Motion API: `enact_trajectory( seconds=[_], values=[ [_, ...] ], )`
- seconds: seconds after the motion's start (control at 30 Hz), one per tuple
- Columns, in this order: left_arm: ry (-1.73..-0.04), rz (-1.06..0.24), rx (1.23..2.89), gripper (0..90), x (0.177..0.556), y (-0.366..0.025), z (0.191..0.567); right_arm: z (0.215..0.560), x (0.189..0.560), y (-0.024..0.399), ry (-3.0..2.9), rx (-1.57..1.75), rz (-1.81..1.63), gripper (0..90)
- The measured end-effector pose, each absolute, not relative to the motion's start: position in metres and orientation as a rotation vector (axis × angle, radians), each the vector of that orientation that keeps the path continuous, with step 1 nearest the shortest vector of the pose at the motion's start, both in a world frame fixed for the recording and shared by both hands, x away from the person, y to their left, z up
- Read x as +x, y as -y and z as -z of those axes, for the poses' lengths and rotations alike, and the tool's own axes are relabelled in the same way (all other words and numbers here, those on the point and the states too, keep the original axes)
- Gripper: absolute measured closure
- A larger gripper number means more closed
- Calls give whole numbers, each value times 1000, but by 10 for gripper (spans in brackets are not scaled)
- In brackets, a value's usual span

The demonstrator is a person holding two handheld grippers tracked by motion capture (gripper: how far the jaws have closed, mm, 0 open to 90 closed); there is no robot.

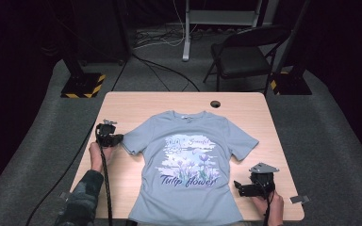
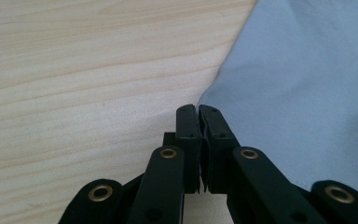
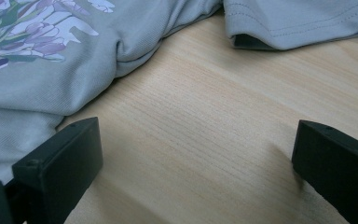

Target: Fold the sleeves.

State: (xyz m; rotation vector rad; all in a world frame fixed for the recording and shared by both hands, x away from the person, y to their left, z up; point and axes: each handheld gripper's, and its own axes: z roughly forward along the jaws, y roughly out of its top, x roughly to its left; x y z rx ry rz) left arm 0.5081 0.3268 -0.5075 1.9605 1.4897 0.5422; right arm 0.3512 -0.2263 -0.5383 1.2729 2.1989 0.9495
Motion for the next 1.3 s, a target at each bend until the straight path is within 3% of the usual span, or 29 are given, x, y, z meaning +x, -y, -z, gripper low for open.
enact_trajectory(
  seconds=[1.3],
  values=[
    [-1324, -509, 1988, 865, 506, -288, 456, 538, 351, 226, -2199, 1273, -949, 8]
  ],
)
